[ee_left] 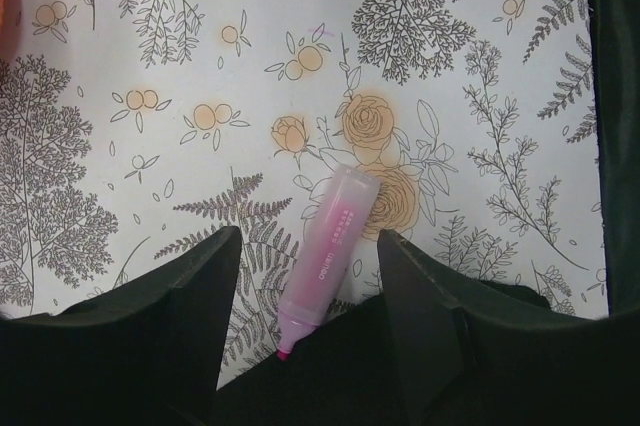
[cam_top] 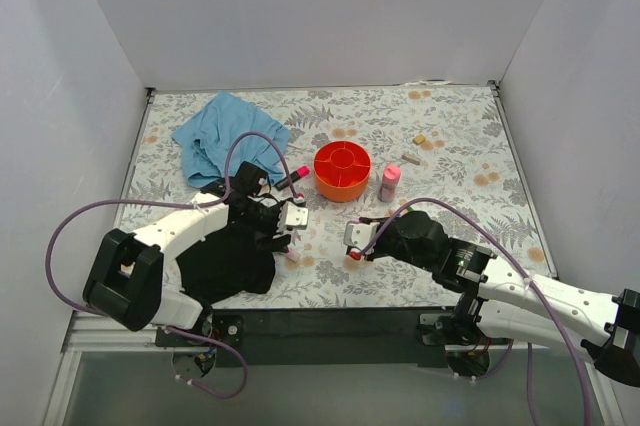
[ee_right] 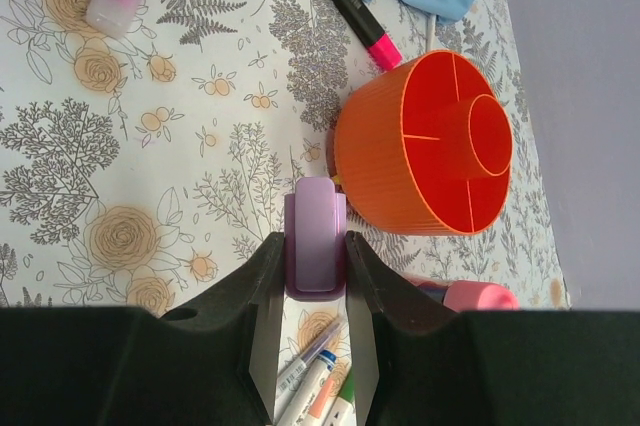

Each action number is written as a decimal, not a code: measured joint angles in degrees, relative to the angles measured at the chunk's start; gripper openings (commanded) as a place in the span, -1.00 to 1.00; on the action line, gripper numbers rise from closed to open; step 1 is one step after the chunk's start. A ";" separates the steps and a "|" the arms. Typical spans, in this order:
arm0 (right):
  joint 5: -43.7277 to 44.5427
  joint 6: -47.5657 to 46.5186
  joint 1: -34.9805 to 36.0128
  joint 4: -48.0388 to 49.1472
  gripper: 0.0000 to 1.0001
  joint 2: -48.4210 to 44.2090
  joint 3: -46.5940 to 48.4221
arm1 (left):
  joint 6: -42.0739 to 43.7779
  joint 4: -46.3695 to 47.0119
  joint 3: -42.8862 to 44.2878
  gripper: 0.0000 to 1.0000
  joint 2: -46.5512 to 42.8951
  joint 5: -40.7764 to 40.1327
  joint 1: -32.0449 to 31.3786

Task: Sort the stationery into containers
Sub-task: Pick up the pen from the center of the board.

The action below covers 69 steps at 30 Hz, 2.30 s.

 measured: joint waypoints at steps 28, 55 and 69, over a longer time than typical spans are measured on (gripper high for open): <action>-1.70 0.81 -1.95 -0.79 -0.97 0.44 0.00 | 6.84 4.96 -3.98 -0.20 7.91 -4.07 -3.98; 7.23 23.32 -10.21 3.39 -0.97 8.55 10.97 | -66.62 27.26 23.10 -1.00 -0.44 5.31 16.50; -16.94 42.69 -15.76 15.43 -0.97 23.12 22.32 | -108.80 55.41 24.74 -1.00 8.35 5.90 20.24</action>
